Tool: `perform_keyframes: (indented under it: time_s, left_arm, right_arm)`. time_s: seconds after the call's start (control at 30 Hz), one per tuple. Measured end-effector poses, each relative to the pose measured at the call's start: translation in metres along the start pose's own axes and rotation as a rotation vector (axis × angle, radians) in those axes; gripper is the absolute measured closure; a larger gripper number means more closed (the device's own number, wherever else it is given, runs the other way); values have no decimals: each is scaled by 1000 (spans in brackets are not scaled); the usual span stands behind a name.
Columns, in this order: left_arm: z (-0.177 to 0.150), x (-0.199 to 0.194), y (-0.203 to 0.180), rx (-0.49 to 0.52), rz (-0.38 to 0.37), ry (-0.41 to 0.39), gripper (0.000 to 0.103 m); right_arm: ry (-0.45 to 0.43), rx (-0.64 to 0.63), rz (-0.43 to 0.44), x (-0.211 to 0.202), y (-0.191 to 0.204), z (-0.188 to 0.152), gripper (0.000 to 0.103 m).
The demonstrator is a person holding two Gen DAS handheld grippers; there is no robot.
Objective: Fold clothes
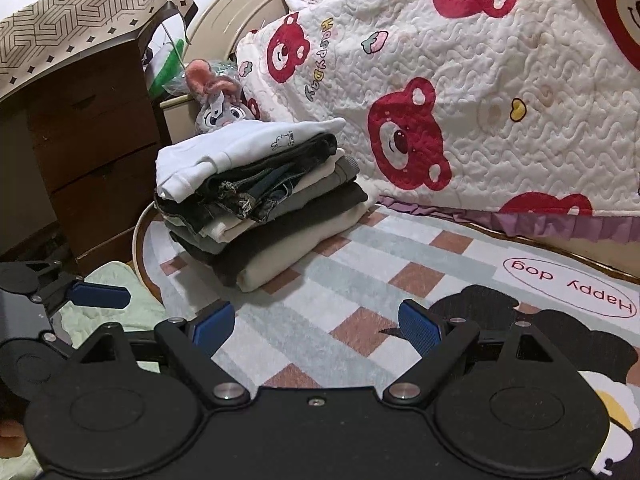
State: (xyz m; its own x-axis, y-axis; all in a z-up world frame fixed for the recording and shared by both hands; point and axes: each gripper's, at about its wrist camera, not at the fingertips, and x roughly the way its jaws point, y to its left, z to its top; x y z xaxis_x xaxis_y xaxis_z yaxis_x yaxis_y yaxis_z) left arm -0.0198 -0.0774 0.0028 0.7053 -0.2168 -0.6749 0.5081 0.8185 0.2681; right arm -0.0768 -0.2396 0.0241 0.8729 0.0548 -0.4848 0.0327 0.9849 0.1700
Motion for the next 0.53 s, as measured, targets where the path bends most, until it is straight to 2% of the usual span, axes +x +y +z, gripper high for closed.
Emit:
perform_keyframes:
  time_s: [0.2,0.53]
  left_arm:
    - [0,-6,2,7,28,-24,0]
    - [2,-5,7,-11,7,3,0]
  right_arm:
    - [2,-11,8,1,5,0,11]
    - [7,-11,13,3,8,-3,11]
